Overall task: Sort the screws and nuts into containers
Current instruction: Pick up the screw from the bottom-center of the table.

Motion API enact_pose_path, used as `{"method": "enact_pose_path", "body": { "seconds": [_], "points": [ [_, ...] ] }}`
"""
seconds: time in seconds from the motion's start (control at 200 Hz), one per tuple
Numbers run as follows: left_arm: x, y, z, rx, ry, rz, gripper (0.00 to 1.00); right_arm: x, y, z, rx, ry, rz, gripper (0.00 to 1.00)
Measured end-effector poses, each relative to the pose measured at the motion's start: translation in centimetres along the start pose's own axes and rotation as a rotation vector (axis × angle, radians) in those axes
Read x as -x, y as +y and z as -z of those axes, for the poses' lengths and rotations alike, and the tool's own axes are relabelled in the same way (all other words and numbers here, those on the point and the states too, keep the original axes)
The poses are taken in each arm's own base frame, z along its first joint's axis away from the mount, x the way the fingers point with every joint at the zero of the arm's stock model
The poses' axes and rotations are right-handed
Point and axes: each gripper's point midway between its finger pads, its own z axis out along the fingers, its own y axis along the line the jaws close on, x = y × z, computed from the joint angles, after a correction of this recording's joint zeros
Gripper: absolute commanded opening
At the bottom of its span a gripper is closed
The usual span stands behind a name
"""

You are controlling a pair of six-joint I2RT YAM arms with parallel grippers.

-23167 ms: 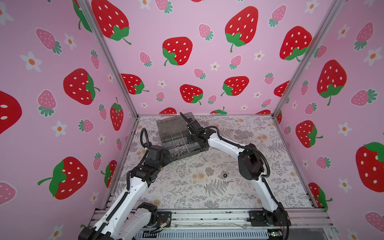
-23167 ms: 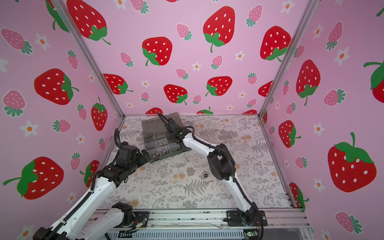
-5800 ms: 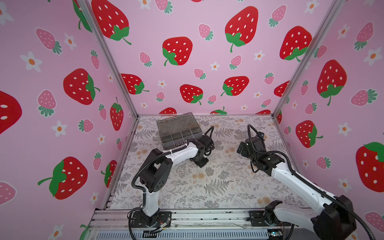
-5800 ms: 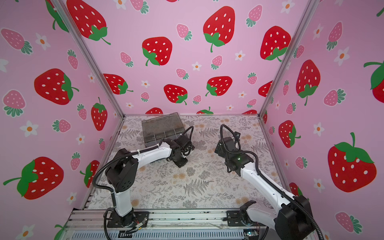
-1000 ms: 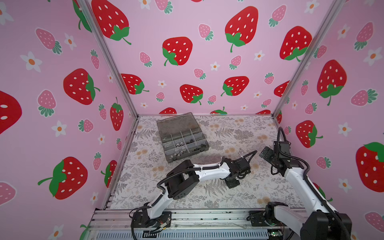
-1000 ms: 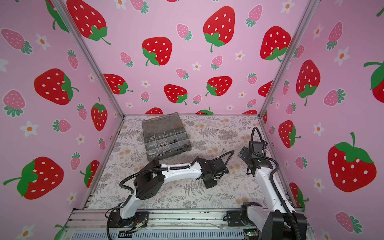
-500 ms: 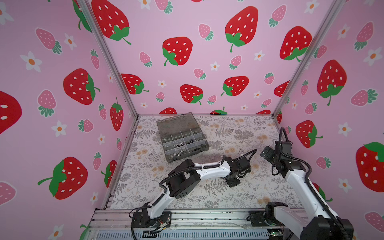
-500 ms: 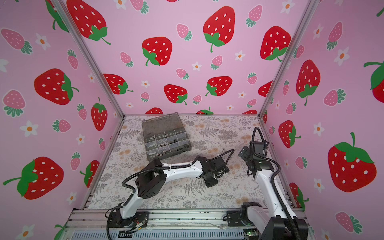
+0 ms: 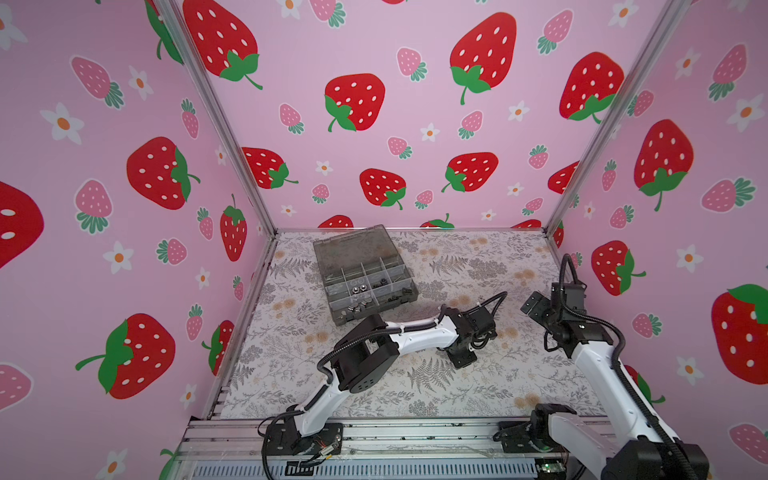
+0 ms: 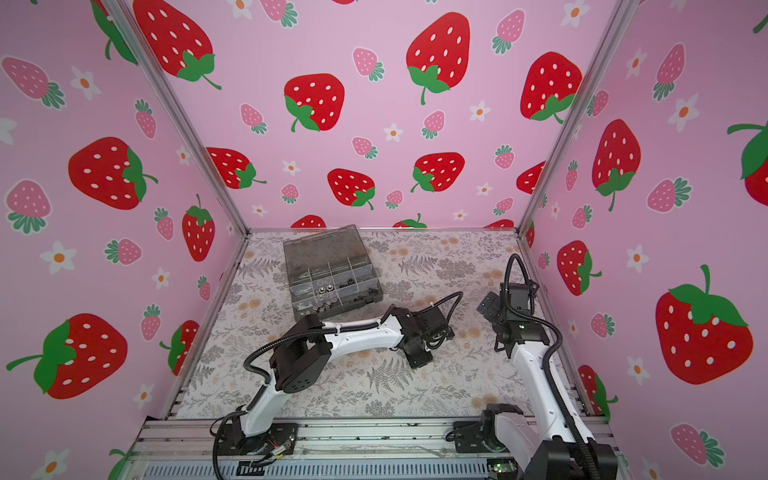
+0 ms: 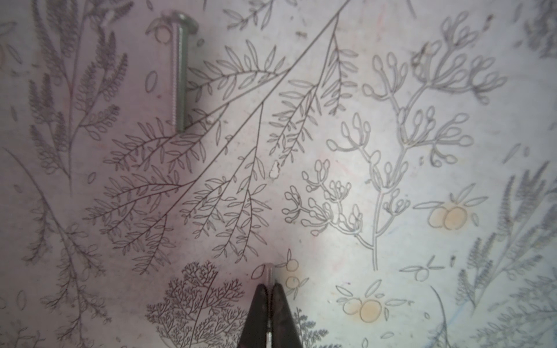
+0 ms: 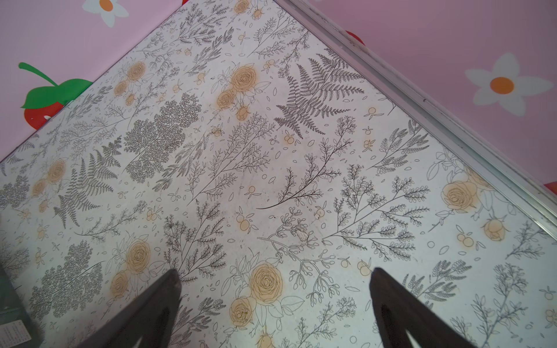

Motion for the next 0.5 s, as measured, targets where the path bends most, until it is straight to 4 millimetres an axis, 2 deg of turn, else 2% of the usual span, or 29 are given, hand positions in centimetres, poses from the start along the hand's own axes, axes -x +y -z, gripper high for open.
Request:
{"method": "enact_pose_path", "body": {
  "seconds": [0.495],
  "points": [
    [-0.06, 0.26, 0.25, 0.003, 0.001, 0.026, 0.0, -0.14, 0.04, -0.04, 0.004, 0.004, 0.0, 1.0]
  ]
}}
